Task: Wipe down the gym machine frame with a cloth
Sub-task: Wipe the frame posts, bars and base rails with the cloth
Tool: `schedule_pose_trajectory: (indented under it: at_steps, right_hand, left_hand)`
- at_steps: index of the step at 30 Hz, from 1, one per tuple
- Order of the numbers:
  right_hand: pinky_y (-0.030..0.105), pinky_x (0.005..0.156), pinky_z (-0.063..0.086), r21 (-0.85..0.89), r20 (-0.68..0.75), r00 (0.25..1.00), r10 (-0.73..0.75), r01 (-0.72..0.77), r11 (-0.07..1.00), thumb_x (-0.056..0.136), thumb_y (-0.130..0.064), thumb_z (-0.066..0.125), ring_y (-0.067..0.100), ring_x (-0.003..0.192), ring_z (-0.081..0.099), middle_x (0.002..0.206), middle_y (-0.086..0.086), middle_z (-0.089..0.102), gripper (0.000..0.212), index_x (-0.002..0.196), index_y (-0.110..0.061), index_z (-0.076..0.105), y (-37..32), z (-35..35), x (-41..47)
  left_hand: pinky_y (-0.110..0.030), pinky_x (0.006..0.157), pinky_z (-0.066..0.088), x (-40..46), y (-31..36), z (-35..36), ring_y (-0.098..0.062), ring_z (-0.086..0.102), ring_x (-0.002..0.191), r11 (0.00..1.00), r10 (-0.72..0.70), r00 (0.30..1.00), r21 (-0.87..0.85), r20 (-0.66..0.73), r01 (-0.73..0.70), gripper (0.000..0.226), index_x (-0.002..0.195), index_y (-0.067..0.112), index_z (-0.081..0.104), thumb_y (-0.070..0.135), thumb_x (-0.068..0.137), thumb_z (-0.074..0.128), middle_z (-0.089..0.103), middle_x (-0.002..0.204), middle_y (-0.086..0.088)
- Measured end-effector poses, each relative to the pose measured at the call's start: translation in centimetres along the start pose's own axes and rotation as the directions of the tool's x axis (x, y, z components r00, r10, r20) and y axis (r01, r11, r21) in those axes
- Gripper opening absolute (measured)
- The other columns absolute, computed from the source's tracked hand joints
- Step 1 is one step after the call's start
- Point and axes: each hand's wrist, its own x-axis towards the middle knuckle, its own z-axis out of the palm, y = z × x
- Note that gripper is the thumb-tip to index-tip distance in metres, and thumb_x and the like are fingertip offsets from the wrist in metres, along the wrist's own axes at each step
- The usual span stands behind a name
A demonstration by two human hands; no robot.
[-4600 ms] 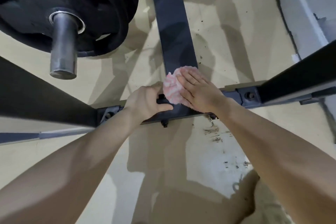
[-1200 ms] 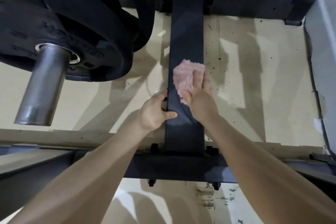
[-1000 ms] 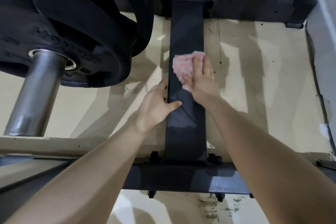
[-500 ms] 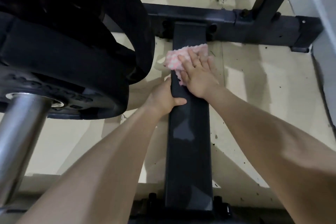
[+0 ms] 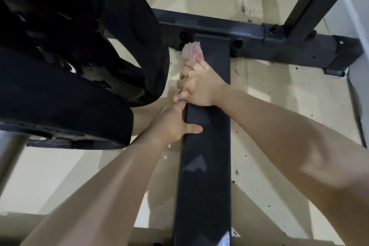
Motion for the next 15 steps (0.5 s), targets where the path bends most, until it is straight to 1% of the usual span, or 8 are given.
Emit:
schedule_pose_trajectory:
  at_steps: [2,5,6,8,10,12,13,15]
  right_hand:
    - [0.049,0.118,-0.002,-0.011,0.029,1.000,-0.010,0.010,1.000,0.076,-0.060,0.012,0.022,0.142,0.017,0.133,-0.004,0.049,0.074,0.117,-0.028,0.064,0.7,-0.3,0.6]
    - [0.043,0.119,-0.003,0.092,0.019,0.986,0.166,-0.167,0.982,0.095,-0.048,0.033,0.018,0.147,0.005,0.147,-0.003,0.038,0.048,0.127,-0.024,0.059,2.6,-0.4,3.3]
    - [0.040,0.119,-0.004,0.155,-0.004,0.978,0.211,-0.207,0.966,0.095,-0.046,0.036,0.018,0.147,0.004,0.150,-0.002,0.035,0.048,0.131,-0.021,0.056,2.7,-0.4,3.6]
    - [0.035,0.118,0.000,0.250,-0.062,0.967,0.248,-0.226,0.942,0.086,-0.054,0.026,0.021,0.147,0.009,0.150,0.004,0.037,0.066,0.134,-0.018,0.054,1.9,-0.1,2.6]
    - [0.043,0.119,0.005,0.185,-0.143,0.984,0.109,-0.081,0.979,0.069,-0.055,0.007,0.027,0.146,0.013,0.144,0.009,0.045,0.087,0.122,-0.017,0.065,0.3,0.6,0.7]
    - [0.048,0.118,0.003,0.131,-0.115,0.992,0.054,-0.039,0.991,0.068,-0.052,0.004,0.028,0.147,0.010,0.143,0.008,0.046,0.088,0.117,-0.019,0.068,0.7,0.8,0.3]
    - [0.046,0.119,0.001,0.155,-0.103,0.990,0.101,-0.084,0.984,0.075,-0.052,0.006,0.026,0.148,0.006,0.149,0.008,0.039,0.083,0.126,-0.020,0.062,1.6,0.5,0.9]
    - [0.041,0.119,-0.007,0.252,-0.053,0.957,0.284,-0.262,0.932,0.094,-0.052,0.017,0.021,0.148,-0.005,0.161,0.005,0.010,0.065,0.150,-0.022,0.030,3.4,0.3,2.4]
  left_hand:
    - [-0.034,0.101,0.044,0.0,0.0,0.0,-0.014,0.055,0.114,1.000,-0.007,1.000,-0.021,0.012,0.007,0.082,0.141,0.024,0.041,0.028,0.070,0.082,0.056,0.128,0.007]
    - [-0.035,0.098,0.046,-0.2,-0.3,0.1,-0.017,0.060,0.108,0.997,-0.044,0.999,-0.056,0.025,0.046,0.089,0.145,0.027,0.034,0.031,0.070,0.082,0.057,0.129,0.009]
    - [-0.036,0.097,0.047,-0.2,-0.5,0.2,-0.019,0.061,0.107,0.997,-0.052,0.998,-0.054,0.022,0.053,0.091,0.146,0.028,0.033,0.034,0.069,0.082,0.057,0.130,0.009]
    - [-0.038,0.096,0.048,-0.2,-0.8,0.3,-0.020,0.061,0.107,0.997,-0.051,0.999,-0.058,0.019,0.052,0.091,0.144,0.029,0.035,0.037,0.067,0.082,0.057,0.129,0.009]
    - [-0.038,0.097,0.048,-0.2,-0.7,0.2,-0.018,0.060,0.109,0.998,-0.035,0.999,-0.045,0.021,0.036,0.087,0.143,0.029,0.037,0.036,0.068,0.082,0.057,0.129,0.008]
    - [-0.036,0.097,0.047,-0.3,-0.5,0.2,-0.017,0.059,0.110,0.999,-0.029,0.999,-0.025,0.014,0.029,0.086,0.144,0.029,0.035,0.034,0.071,0.080,0.057,0.130,0.008]
    - [-0.035,0.096,0.047,-0.3,-0.5,0.2,-0.018,0.060,0.107,0.999,-0.029,0.999,-0.030,0.014,0.030,0.085,0.144,0.029,0.035,0.032,0.072,0.080,0.059,0.128,0.007]
    - [-0.036,0.096,0.048,-0.3,-0.4,0.2,-0.019,0.061,0.106,0.997,-0.044,0.999,-0.059,0.025,0.045,0.088,0.146,0.028,0.031,0.030,0.072,0.080,0.058,0.128,0.008]
